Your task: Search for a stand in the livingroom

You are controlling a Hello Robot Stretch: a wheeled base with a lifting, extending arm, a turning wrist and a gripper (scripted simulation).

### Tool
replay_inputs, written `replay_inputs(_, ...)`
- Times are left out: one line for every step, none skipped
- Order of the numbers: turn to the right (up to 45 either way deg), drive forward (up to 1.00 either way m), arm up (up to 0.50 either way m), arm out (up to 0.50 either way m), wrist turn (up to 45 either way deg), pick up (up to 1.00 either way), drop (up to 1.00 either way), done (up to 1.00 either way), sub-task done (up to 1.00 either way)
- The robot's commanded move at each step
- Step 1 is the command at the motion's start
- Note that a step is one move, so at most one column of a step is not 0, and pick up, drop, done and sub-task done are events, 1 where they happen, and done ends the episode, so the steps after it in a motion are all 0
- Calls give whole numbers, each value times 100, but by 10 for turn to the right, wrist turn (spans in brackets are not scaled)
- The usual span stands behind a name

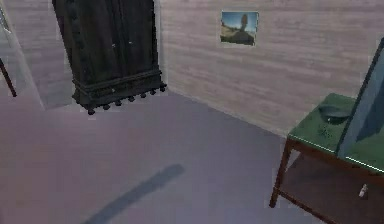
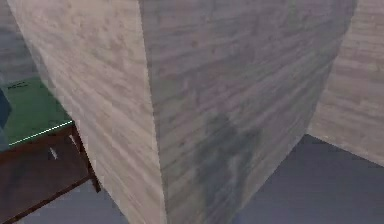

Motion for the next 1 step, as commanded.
replay_inputs(0,15,0,0,0,0,0,0,0)
